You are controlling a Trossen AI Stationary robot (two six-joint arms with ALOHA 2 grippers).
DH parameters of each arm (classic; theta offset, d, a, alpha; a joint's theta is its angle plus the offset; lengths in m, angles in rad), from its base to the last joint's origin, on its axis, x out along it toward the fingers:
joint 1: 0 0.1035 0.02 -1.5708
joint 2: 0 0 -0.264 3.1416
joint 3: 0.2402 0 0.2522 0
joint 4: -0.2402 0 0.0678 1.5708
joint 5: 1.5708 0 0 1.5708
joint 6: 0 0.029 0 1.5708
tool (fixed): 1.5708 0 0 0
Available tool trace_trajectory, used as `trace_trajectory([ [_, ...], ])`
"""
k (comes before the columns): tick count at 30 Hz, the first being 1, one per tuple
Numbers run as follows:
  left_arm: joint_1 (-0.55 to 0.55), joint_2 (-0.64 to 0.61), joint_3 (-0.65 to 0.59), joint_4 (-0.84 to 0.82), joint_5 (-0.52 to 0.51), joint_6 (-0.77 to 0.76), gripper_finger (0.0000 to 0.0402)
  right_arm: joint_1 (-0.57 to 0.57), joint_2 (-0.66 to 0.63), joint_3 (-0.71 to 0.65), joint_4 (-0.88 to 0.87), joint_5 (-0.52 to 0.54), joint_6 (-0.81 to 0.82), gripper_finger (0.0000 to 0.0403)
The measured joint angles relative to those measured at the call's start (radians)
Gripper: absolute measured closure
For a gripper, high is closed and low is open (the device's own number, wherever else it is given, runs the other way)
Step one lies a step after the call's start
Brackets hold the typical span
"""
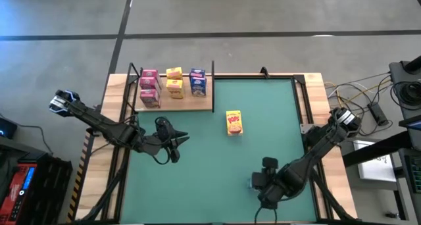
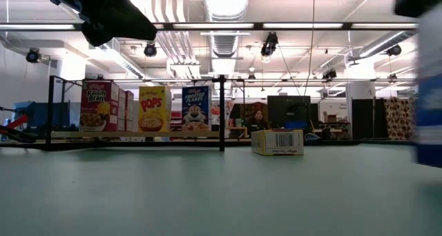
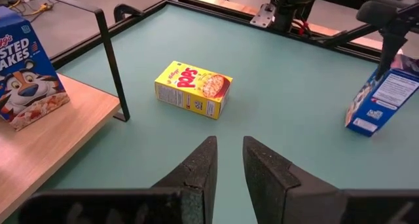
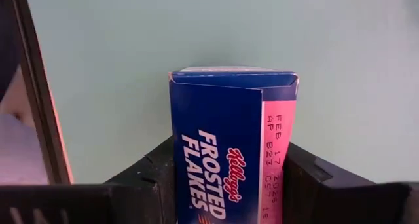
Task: Stack cereal on shelf
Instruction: Put the blue cereal box on the shelf aligned with the blue cereal boxes
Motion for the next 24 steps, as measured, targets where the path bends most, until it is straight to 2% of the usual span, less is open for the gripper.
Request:
trace_trajectory([
  [9, 0.0, -0.005, 0.0, -0.016, 0.03, 0.007, 0.0345, -0.174, 0.0, 0.0, 0.179, 0.15, -0.274, 0.0226],
  [15, -0.001, -0.013, 0.0, -0.054, 0.064, 0.004, 0.0345, -0.331, 0.0, 0.001, 0.356, 0.107, -0.528, 0.0226],
  [24, -0.004, -0.026, 0.0, -0.056, 0.113, -0.002, 0.0345, -0.561, 0.0, 0.016, 0.447, 0.01, -0.652, 0.0225],
])
